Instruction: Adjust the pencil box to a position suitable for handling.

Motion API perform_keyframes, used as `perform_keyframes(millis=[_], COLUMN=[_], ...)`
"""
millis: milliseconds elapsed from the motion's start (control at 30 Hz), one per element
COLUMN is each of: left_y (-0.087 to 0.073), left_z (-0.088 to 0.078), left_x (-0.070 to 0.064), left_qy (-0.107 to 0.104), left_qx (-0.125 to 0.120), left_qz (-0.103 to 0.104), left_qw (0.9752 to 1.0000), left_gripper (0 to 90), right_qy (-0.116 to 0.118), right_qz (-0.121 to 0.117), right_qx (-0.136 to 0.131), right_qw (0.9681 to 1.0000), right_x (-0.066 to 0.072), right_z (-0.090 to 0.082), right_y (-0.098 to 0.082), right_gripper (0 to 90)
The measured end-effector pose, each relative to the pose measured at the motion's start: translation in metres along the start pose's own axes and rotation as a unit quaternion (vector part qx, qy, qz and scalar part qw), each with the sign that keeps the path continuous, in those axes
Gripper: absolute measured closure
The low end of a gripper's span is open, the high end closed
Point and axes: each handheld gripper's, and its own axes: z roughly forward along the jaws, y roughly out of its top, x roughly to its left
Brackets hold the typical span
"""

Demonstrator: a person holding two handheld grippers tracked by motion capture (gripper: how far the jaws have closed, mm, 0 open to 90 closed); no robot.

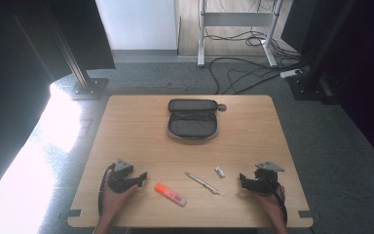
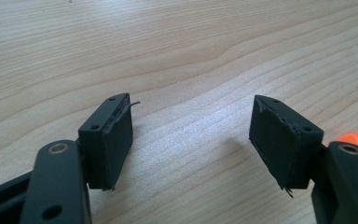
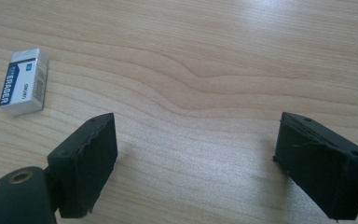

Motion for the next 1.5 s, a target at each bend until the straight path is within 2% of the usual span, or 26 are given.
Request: perform_keyframes(millis=[200, 300, 600, 767, 900, 1033, 1100, 1267, 1367, 1400, 1500], left_y=[0.000, 0.000, 0.000, 0.001, 0.001, 0.001, 0.001, 0.002, 0.004, 0.008, 0.016], left_z=[0.000, 0.000, 0.000, 0.001, 0.002, 0.002, 0.001, 0.002, 0.002, 0.000, -0.004], left_x=[0.001, 0.001, 0.001, -0.004, -0.006, -0.006, -0.003, -0.003, -0.003, -0.005, -0.007], left_qy=[-0.003, -0.004, -0.003, 0.016, 0.025, 0.024, 0.019, 0.025, 0.032, 0.047, 0.052], left_qx=[-0.001, -0.003, -0.002, 0.005, 0.006, 0.005, 0.002, -0.002, 0.001, -0.006, -0.015], left_qz=[-0.003, -0.007, -0.006, 0.010, 0.015, 0.012, 0.001, -0.010, -0.009, -0.005, 0.003], left_qw=[1.0000, 1.0000, 1.0000, 0.9998, 0.9996, 0.9996, 0.9998, 0.9996, 0.9994, 0.9989, 0.9985], left_gripper=[30.9, 31.0, 31.1, 31.1, 32.0, 32.8, 32.8, 34.0, 35.5, 37.2, 37.3], right_qy=[-0.012, -0.009, -0.011, -0.012, -0.014, -0.019, -0.019, -0.022, -0.022, -0.022, -0.022], right_qz=[-0.015, -0.020, -0.019, -0.018, -0.017, -0.013, -0.012, -0.010, -0.010, -0.010, -0.011], right_qx=[0.007, 0.007, 0.007, 0.007, 0.007, 0.006, 0.006, 0.007, 0.006, 0.006, 0.006], right_qw=[0.9998, 0.9997, 0.9997, 0.9997, 0.9997, 0.9997, 0.9997, 0.9997, 0.9997, 0.9997, 0.9997], right_x=[0.004, 0.003, 0.002, 0.003, 0.003, 0.003, 0.003, 0.003, 0.003, 0.003, 0.004], right_z=[0.001, 0.002, 0.001, 0.001, 0.000, -0.001, -0.001, 0.000, 0.000, 0.000, -0.001], right_y=[0.001, 0.001, 0.001, 0.000, 0.000, -0.002, -0.002, -0.001, -0.001, -0.001, -0.001], right_gripper=[12.3, 12.3, 13.1, 13.1, 13.3, 13.3, 13.3, 13.1, 13.2, 13.5, 14.5])
